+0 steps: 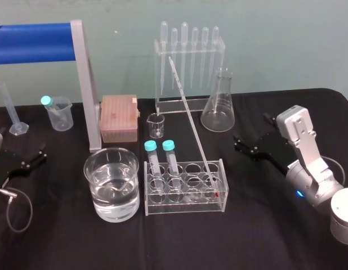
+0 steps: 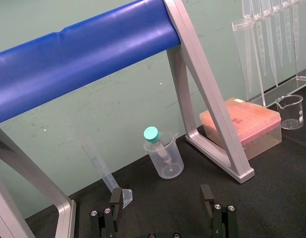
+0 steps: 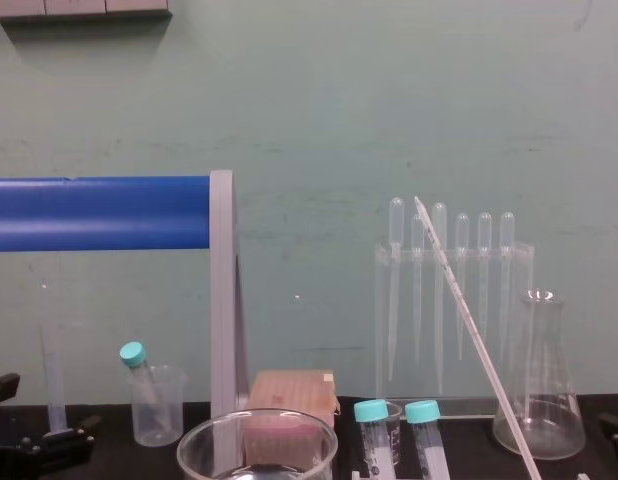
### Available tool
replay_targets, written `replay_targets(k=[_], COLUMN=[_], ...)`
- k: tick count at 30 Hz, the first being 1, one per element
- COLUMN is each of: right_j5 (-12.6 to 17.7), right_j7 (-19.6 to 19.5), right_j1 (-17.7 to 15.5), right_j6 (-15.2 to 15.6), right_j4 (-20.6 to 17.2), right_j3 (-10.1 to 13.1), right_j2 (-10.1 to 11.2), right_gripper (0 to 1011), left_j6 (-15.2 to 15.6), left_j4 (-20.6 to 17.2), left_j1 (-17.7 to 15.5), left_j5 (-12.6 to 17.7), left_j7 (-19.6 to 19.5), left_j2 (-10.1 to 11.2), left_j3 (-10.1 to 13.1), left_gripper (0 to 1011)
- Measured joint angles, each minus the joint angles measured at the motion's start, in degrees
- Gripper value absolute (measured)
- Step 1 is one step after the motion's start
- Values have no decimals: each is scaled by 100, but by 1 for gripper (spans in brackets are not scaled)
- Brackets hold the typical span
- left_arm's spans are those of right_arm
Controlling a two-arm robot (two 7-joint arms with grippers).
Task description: Hold the thermometer with one hand and immerse one end into the beaker, then reinsert it into the test tube rack.
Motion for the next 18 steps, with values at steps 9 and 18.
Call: replay_targets(k=[9, 18], right_j5=[0, 0], right_j7=[0, 0], right_j1=[0, 0], right_j6=[0, 0], right_j4=[0, 0], right_j3=[0, 0], right_j2=[0, 0], right_gripper=[1003, 1003], left_j6=[0, 0], left_j4=[0, 0], left_j1=[0, 0], left_j5=[0, 0], left_j7=[0, 0], left_j2=[0, 0], left_j3=[0, 0], left_gripper=[1008, 1008])
